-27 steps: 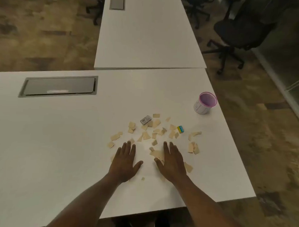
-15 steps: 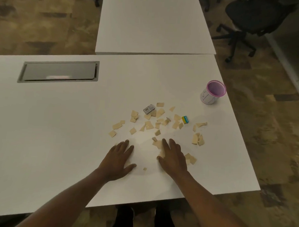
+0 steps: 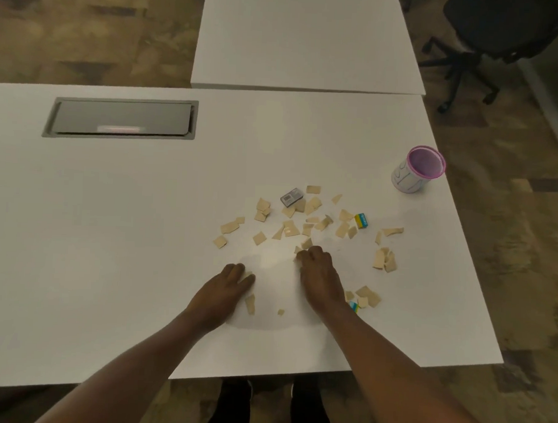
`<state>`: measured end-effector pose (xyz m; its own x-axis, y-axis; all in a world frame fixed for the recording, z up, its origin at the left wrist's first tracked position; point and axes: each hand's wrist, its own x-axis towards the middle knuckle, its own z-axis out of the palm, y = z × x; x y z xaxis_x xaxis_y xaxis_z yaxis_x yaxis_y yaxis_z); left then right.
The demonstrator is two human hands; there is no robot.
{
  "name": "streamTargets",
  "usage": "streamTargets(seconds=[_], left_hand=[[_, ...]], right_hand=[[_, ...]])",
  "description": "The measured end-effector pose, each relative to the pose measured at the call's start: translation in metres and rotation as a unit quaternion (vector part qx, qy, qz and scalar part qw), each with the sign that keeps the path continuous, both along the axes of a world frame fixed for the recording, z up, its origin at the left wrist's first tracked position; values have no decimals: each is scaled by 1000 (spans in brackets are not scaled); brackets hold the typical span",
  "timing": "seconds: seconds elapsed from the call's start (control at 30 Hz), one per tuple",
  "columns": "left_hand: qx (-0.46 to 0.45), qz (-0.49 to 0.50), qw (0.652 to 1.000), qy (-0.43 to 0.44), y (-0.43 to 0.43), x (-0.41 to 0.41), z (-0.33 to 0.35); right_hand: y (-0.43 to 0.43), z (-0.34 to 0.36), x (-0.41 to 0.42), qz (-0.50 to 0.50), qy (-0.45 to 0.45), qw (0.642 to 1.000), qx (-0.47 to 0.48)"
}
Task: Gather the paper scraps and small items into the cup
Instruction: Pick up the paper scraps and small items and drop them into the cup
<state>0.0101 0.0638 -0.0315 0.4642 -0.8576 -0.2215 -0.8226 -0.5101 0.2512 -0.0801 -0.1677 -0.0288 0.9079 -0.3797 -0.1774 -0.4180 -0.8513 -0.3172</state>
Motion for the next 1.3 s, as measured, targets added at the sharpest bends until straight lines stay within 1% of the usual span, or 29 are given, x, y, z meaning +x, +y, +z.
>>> streamTargets(seconds=[0.1, 0.2, 0.27, 0.37, 0.43, 0.47, 0.6, 0.67, 0.7, 0.73, 0.77, 0.83, 0.87, 0.9, 0.93, 0.97, 1.0, 1.03, 1.07, 1.13, 1.2, 1.3], left_hand=[[-23, 14, 1000, -3, -11, 4, 3], [-32, 10, 999, -27, -20, 9, 3], [-45, 6, 998, -39, -24, 11, 1], [-71, 5, 996, -51, -29, 14, -1], [-83, 6, 995, -60, -32, 16, -2], [-90, 4, 994, -66, -34, 17, -3], [-117, -7, 990, -79, -43, 23, 0], [-117, -4, 990, -79, -47, 27, 1], [-109, 4, 991, -71, -50, 28, 1], [-102, 21, 993, -56, -52, 29, 0], [-97, 49, 994, -29, -56, 30, -1], [-107, 141, 983, 39, -62, 33, -2], [-121, 195, 970, 84, -65, 34, 1], [-143, 258, 946, 135, -67, 35, 3], [-165, 322, 913, 189, -69, 36, 7], [-185, 379, 874, 243, -69, 37, 12], [-204, 423, 832, 296, -69, 38, 16], [-221, 456, 788, 350, -69, 37, 20], [-237, 478, 745, 400, -67, 36, 21], [-264, 507, 670, 474, -64, 33, 19], [-278, 527, 602, 531, -61, 31, 18], [-300, 549, 514, 587, -57, 27, 20]], right_hand=[[-7, -3, 6, -24, -42, 999, 2], [-13, -4, 12, -61, -82, 994, 39], [-16, 0, 16, -106, -105, 984, 100], [-18, 12, 25, -208, -111, 949, 207], [-19, 17, 30, -285, -126, 911, 270], [-20, 16, 33, -324, -136, 883, 312], [-29, 16, 39, -441, -155, 734, 493], [-33, 17, 41, -471, -154, 672, 551], [-34, 19, 43, -484, -155, 648, 567], [-35, 20, 44, -496, -152, 634, 573], [-36, 22, 45, -505, -146, 632, 570], [-38, 23, 46, -505, -131, 650, 553], [-38, 24, 46, -492, -130, 669, 542], [-38, 22, 46, -462, -122, 719, 504], [-38, 18, 46, -409, -101, 801, 425], [-37, 15, 46, -334, -69, 880, 330], [-36, 10, 45, -260, -42, 932, 248], [-34, 7, 46, -201, -22, 960, 194], [-31, 4, 46, -155, -6, 976, 155], [-25, -1, 47, -75, 25, 994, 76], [-21, -4, 46, -29, 38, 999, 22], [-18, -5, 40, -2, 8, 1000, -25]])
